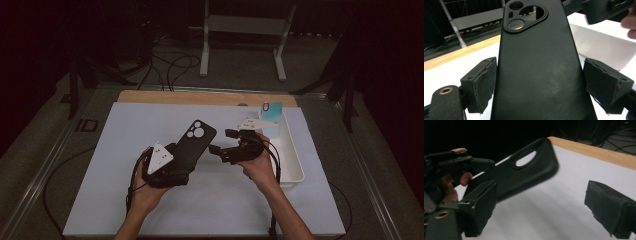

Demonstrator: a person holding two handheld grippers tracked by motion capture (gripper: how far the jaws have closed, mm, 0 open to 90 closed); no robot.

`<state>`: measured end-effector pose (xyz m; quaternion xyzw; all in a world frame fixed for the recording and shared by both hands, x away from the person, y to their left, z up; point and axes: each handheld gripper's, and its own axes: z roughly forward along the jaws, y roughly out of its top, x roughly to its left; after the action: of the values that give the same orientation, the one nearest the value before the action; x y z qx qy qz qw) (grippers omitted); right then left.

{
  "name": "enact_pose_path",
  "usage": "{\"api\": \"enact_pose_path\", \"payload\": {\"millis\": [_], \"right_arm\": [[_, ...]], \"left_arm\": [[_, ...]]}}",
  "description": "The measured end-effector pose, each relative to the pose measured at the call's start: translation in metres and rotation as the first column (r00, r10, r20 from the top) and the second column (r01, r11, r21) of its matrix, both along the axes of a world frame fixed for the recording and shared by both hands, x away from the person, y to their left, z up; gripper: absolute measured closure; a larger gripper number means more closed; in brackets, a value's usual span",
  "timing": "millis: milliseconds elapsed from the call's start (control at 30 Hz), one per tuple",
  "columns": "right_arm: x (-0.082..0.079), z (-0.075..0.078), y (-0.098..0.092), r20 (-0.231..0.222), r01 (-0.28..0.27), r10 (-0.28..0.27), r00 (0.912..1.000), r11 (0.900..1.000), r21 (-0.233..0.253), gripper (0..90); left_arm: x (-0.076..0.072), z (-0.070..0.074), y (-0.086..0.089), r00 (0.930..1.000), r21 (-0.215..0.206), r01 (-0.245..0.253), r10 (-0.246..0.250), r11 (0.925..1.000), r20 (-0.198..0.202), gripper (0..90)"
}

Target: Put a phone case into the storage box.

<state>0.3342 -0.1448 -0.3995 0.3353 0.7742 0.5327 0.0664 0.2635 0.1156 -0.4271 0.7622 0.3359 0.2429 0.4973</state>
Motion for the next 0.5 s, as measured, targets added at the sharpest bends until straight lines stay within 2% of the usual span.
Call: {"api": "enact_pose_path", "payload": {"millis": [133, 267, 400, 500], "right_arm": [[0.0, -0.001, 0.005, -0.042, -0.04, 0.042, 0.9983, 0.998, 0.049, 19.0], [0.001, -0.002, 0.011, -0.098, -0.056, 0.063, 0.9932, 0.996, 0.071, 37.3], [0.003, -0.005, 0.016, -0.162, -0.09, 0.107, 0.9809, 0.99, 0.11, 46.4], [0.004, -0.006, 0.018, -0.185, -0.103, 0.128, 0.9743, 0.985, 0.137, 51.4]], "left_arm": [[-0.002, 0.001, -0.003, 0.9999, 0.0, 0.014, -0.014, 0.9999, 0.01, 14.5], [-0.003, 0.0, -0.006, 0.9996, 0.0, 0.015, -0.015, 0.9999, 0.023, 14.5], [-0.004, -0.001, -0.007, 0.9994, -0.005, 0.016, -0.016, 0.9999, 0.031, 14.5], [-0.004, -0.001, -0.007, 0.9993, -0.006, 0.02, -0.02, 0.9998, 0.03, 14.5]]}}
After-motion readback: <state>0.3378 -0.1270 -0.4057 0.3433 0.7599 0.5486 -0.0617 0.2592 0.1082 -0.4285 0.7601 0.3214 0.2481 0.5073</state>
